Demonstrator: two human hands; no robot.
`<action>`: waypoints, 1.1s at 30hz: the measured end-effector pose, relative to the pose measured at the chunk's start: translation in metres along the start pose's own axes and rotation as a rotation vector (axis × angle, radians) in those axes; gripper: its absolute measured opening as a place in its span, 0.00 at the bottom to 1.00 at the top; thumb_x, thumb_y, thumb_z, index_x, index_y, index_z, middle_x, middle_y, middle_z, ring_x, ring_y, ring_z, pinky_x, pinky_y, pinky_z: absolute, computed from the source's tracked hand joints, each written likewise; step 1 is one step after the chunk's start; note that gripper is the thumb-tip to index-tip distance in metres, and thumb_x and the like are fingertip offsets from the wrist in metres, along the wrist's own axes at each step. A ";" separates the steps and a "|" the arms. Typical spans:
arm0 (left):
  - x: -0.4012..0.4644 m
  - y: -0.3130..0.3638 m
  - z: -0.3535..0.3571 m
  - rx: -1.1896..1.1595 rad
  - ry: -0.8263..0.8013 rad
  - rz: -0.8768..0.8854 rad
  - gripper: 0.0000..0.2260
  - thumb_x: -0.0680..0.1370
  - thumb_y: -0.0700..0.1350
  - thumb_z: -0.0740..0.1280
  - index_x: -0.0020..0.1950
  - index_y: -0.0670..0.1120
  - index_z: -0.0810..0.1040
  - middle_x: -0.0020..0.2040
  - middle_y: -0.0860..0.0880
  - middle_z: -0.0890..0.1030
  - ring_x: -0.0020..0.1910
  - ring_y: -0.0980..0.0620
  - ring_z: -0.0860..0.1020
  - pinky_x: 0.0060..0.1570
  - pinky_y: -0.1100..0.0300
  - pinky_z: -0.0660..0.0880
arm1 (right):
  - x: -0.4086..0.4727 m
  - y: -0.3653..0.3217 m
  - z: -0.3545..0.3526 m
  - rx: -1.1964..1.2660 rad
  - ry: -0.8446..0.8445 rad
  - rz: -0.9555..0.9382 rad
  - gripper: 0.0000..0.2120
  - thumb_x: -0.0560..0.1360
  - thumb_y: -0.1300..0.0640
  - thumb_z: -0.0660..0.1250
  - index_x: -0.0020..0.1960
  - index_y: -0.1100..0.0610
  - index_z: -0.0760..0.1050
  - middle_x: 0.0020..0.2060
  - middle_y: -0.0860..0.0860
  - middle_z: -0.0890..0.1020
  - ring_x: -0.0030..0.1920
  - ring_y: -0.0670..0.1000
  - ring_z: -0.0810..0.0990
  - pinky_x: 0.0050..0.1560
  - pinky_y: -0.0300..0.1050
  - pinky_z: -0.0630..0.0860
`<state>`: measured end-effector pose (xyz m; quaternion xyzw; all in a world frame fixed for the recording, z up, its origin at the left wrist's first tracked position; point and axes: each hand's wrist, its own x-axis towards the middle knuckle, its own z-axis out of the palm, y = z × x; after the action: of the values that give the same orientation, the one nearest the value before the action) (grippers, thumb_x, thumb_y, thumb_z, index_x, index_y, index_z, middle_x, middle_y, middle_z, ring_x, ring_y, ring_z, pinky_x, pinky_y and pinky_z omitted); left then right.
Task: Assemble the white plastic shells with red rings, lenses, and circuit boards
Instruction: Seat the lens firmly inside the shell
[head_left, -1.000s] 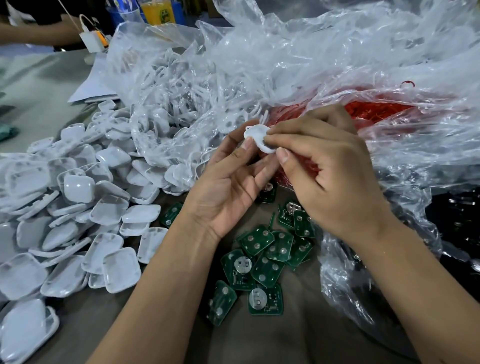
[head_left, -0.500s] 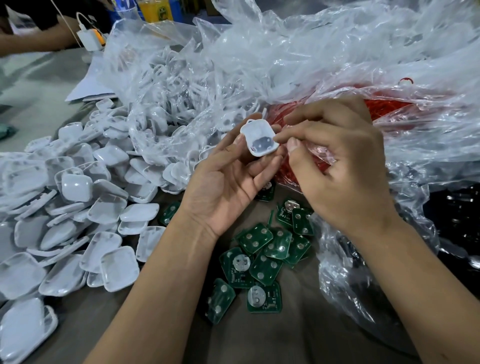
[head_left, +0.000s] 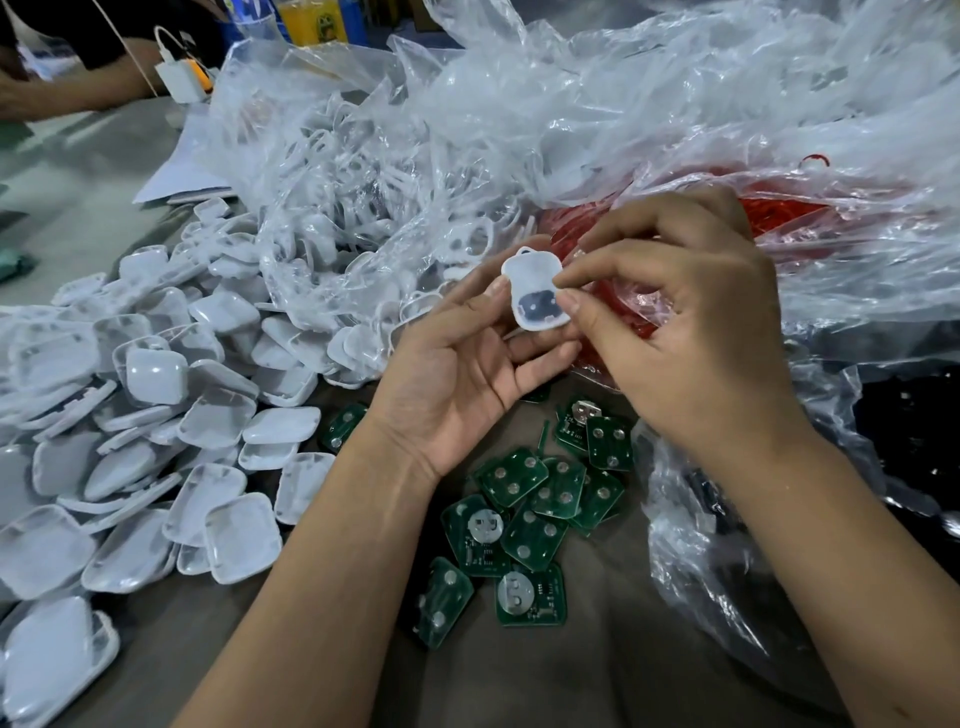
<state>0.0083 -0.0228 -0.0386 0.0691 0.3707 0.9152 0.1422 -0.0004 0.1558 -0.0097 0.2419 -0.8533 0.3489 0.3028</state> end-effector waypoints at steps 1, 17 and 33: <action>0.000 0.000 0.000 0.009 -0.006 -0.007 0.14 0.81 0.40 0.64 0.65 0.45 0.81 0.55 0.43 0.85 0.47 0.45 0.85 0.49 0.53 0.84 | 0.000 0.001 -0.001 -0.008 -0.014 0.004 0.05 0.74 0.56 0.78 0.49 0.55 0.88 0.49 0.49 0.83 0.58 0.54 0.75 0.56 0.39 0.70; 0.000 -0.002 -0.001 0.074 -0.024 -0.043 0.14 0.82 0.39 0.63 0.66 0.43 0.80 0.54 0.44 0.84 0.48 0.47 0.84 0.52 0.53 0.84 | 0.000 0.002 -0.004 0.036 -0.130 0.046 0.06 0.72 0.54 0.80 0.47 0.52 0.88 0.46 0.48 0.82 0.54 0.53 0.76 0.53 0.40 0.71; 0.001 -0.004 0.001 0.061 0.037 -0.053 0.12 0.79 0.38 0.67 0.60 0.45 0.85 0.54 0.43 0.84 0.47 0.47 0.85 0.48 0.53 0.85 | 0.000 -0.002 0.001 0.151 -0.155 0.182 0.06 0.71 0.54 0.81 0.46 0.53 0.86 0.46 0.46 0.83 0.52 0.48 0.80 0.51 0.48 0.78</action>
<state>0.0088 -0.0195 -0.0408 0.0468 0.4027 0.9005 0.1575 0.0003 0.1540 -0.0094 0.2120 -0.8637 0.4185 0.1841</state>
